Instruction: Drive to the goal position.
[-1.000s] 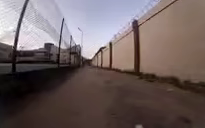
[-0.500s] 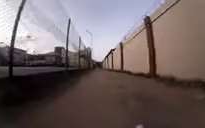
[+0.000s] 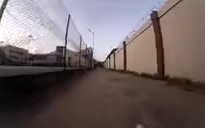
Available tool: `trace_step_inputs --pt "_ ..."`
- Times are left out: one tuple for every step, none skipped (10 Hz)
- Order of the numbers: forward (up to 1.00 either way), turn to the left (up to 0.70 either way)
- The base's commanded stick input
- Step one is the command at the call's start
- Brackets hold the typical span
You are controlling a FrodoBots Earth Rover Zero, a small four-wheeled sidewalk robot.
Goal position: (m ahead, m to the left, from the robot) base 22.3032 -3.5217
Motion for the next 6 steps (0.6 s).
trace_step_inputs --pt "1.00 0.00" --pt "1.00 0.00" --pt "1.00 0.00" --pt "1.00 0.00" --pt "1.00 0.00" --pt "1.00 0.00"
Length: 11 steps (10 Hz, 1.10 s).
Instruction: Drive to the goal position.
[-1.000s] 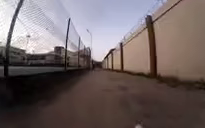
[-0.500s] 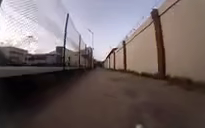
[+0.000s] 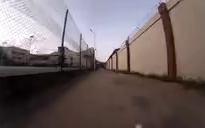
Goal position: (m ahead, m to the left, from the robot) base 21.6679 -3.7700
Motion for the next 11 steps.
trace_step_inputs --pt "1.00 0.00" --pt "1.00 -0.28" --pt "1.00 -0.31" --pt "1.00 -0.19" --pt "1.00 -0.01" --pt "1.00 0.00" --pt "1.00 0.00" --pt "1.00 0.00" --pt "1.00 0.00" --pt "1.00 0.00" --pt "1.00 0.00"
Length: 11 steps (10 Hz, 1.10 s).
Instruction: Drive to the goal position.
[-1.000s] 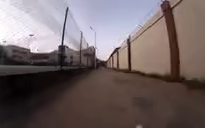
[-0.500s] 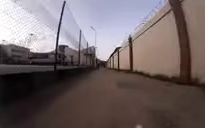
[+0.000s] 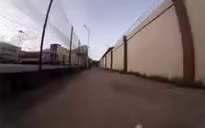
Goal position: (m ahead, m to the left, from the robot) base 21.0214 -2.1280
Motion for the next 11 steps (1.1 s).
trace_step_inputs --pt "1.00 0.00" --pt "1.00 0.00" --pt "1.00 0.00" --pt "1.00 0.00" --pt "1.00 0.00" --pt "1.00 0.00" --pt "1.00 0.00" --pt "1.00 0.00" --pt "1.00 0.00" --pt "1.00 0.00" --pt "1.00 0.08"
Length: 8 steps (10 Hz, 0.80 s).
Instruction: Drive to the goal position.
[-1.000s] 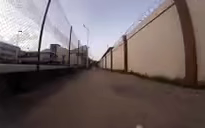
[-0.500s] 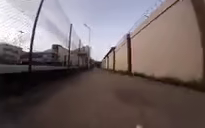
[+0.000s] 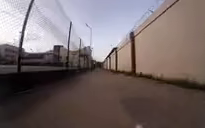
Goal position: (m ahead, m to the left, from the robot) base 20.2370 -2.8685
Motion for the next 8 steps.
trace_step_inputs --pt "1.00 0.08" --pt "1.00 0.00" --pt "1.00 0.00" --pt "1.00 0.00" --pt "1.00 0.00" --pt "1.00 0.00" --pt "1.00 0.00" --pt "1.00 0.00"
